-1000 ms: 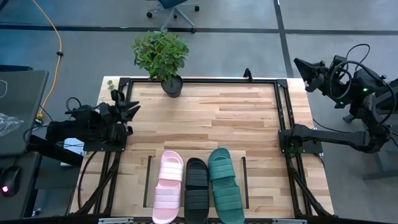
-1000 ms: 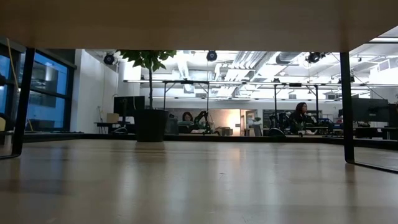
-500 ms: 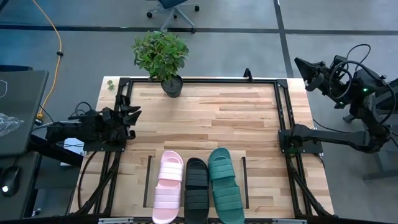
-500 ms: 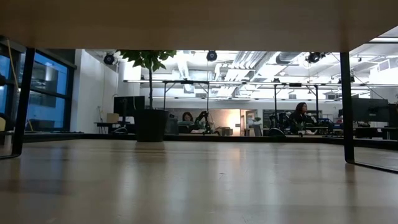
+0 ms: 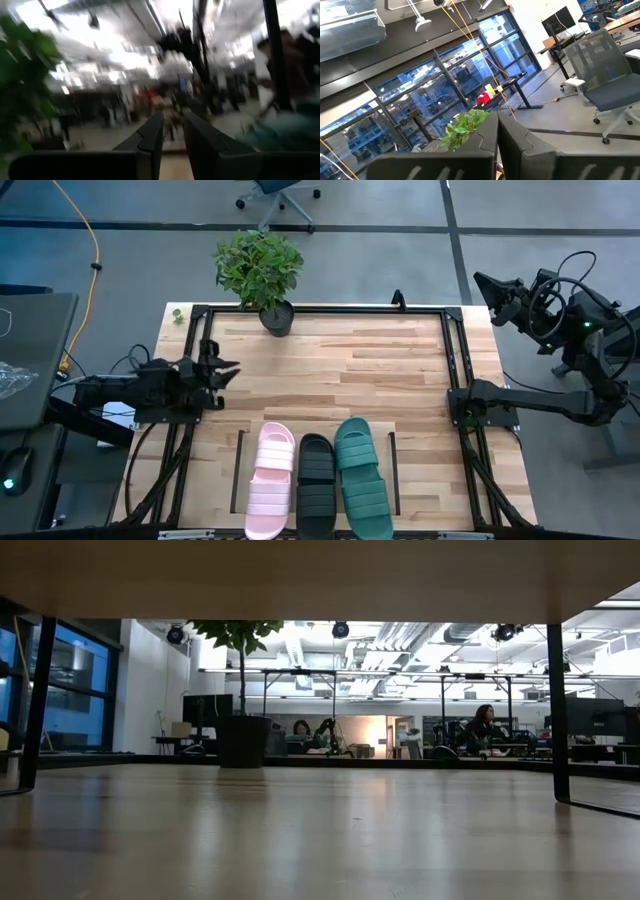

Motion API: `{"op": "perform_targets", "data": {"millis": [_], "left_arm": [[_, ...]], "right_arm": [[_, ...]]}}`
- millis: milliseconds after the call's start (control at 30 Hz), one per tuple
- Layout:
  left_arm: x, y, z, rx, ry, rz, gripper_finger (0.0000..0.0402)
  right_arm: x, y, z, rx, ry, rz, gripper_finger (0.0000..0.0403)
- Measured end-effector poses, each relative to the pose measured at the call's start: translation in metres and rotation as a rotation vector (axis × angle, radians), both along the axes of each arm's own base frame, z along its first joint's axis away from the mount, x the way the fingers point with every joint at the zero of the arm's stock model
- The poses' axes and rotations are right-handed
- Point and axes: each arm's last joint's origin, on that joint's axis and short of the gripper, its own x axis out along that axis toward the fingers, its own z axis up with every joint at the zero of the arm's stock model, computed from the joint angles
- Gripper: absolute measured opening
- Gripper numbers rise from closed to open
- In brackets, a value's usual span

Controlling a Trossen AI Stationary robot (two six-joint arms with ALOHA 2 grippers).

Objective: Pick and place slides into the shelf
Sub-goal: Return to Home Position

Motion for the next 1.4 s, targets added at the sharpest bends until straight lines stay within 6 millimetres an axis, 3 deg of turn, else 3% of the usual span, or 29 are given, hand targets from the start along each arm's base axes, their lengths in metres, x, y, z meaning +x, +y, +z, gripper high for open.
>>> {"op": "perform_targets", "data": {"millis": [267, 567, 1167, 1400], "left_arm": [[0.006, -0.001, -0.017, -0.050, 0.178, -0.073, 0.0060], [0.008, -0.001, -0.032, -0.074, 0.326, -0.088, 0.0005], [0.008, -0.003, -0.036, -0.026, 0.384, -0.125, 0.0001], [0.008, -0.002, -0.036, -0.011, 0.386, -0.117, 0.0003]], "right_arm": [[0.000, 0.000, 0.000, 0.011, -0.009, 0.003, 0.0000], [0.000, 0.000, 0.000, 0.012, -0.009, 0.003, 0.0000], [0.000, 0.000, 0.000, 0.013, -0.011, 0.011, 0.0000], [-0.010, 0.009, 0.009, -0.071, -0.101, 0.163, 0.0000]]}}
